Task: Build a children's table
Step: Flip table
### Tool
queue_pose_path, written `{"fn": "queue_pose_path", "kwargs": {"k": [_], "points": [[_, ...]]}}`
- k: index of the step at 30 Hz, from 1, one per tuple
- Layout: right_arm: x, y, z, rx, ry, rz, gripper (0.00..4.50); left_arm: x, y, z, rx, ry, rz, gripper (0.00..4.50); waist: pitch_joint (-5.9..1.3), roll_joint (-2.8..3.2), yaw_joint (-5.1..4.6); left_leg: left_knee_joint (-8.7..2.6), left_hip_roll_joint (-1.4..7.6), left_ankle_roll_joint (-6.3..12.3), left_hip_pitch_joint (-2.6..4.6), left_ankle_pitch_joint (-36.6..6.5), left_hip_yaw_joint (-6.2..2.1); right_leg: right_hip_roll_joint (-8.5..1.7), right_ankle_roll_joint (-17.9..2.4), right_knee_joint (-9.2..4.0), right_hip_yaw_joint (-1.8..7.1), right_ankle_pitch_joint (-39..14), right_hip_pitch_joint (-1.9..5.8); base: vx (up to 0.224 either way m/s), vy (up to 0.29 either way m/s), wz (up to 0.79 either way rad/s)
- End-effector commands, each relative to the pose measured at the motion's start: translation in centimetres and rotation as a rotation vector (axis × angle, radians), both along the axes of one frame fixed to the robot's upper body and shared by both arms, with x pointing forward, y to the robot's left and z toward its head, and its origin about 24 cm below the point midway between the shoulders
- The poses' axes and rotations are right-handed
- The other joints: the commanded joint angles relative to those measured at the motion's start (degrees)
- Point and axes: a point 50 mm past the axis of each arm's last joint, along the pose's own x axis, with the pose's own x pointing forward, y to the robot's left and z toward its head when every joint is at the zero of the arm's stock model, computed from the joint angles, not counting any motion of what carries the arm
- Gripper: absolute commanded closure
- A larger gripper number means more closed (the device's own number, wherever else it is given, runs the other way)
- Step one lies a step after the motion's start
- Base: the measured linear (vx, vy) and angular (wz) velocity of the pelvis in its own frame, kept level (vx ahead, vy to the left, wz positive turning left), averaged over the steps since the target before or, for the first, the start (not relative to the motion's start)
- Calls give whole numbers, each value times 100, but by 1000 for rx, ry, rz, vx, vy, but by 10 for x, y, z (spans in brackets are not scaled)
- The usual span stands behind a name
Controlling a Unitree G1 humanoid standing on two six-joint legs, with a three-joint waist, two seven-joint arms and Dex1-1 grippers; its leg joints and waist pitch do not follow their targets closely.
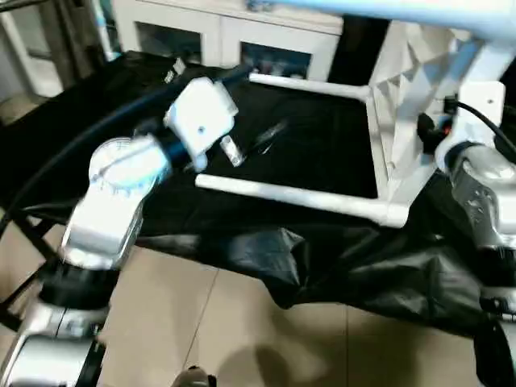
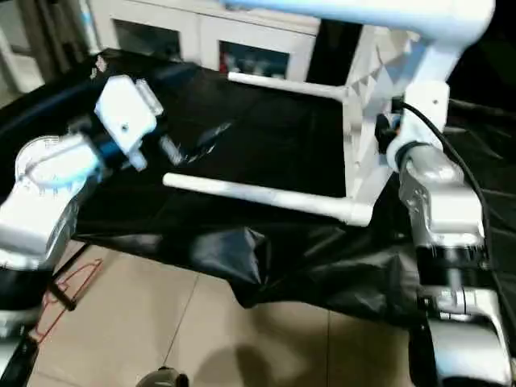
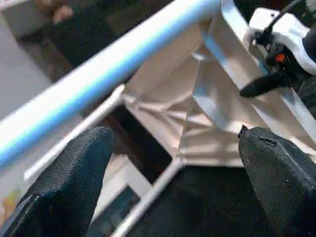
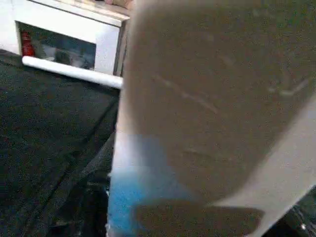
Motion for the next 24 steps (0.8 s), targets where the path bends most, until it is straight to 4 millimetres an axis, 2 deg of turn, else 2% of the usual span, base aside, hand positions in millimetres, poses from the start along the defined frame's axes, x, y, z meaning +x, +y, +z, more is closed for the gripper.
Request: {"fn": "queue_pose_path", "kwargs": {"k": [1,5,6,7,9,10,14,15,16,17,18,24], "points": [[3,11,-15,-70,52,92,195,2,-9,6,53,-68,-12,0,-371,-30,-39,-416,261,-518,181,-1202,-158,-327,-780,-460,141,-545,120,0,0,0],[9,21,-13,-76,25,147,161,9,-17,18,144,-204,10,0,-396,-45,-132,-387,248,-401,135,-894,-165,-318,-863,-409,125,-189,174,0,0,0],[9,24,-12,-76,18,163,148,11,-19,21,164,-237,13,0,-408,-108,-131,-374,246,-303,117,-728,-165,-322,-910,-382,120,21,195,0,0,0],[10,26,-11,-77,11,178,137,13,-22,24,183,-268,16,0,-427,-81,-126,-342,247,-206,147,-621,-150,-314,-968,-372,129,230,174,0,0,0],[10,29,-10,-76,-1,193,126,19,-24,33,227,-346,62,0,-423,-101,-127,-330,244,-113,137,-484,-144,-298,-1043,-353,134,490,185,0,0,0],[8,31,-10,-73,-16,198,119,24,-25,46,238,-445,116,0,-440,-82,-119,-304,245,-7,151,-282,-140,-287,-1126,-306,132,870,191,0,0,0],[1,35,-12,-72,-42,214,82,28,-25,61,208,-550,162,0,-438,-16,-87,-287,250,77,182,-209,-135,-273,-1253,-290,133,1242,190,0,0,0],[1,35,-12,-72,-42,214,74,28,-25,61,208,-550,162,0,-440,-28,-83,-281,254,72,187,-228,-131,-273,-1263,-288,136,1262,193,0,0,0],[-4,36,-14,-93,-57,217,64,28,-25,65,200,-589,170,0,-438,-2,-59,-287,259,62,196,-261,-137,-282,-1286,-284,137,1255,190,0,0,0],[-5,37,-14,-107,-65,217,64,29,-25,67,198,-601,175,0,-436,-14,-61,-290,261,55,195,-283,-135,-278,-1286,-291,136,1245,192,0,0,0],[-10,38,-15,-122,-80,245,64,28,-25,69,199,-618,175,0,-439,-1,-50,-291,269,25,201,-332,-141,-290,-1293,-283,135,1210,188,0,0,0],[-31,41,-10,-155,-154,373,64,38,-22,65,257,-626,201,0,-404,22,-33,-341,290,-103,232,-869,-165,-313,-1234,-352,139,573,164,0,0,0]]}}
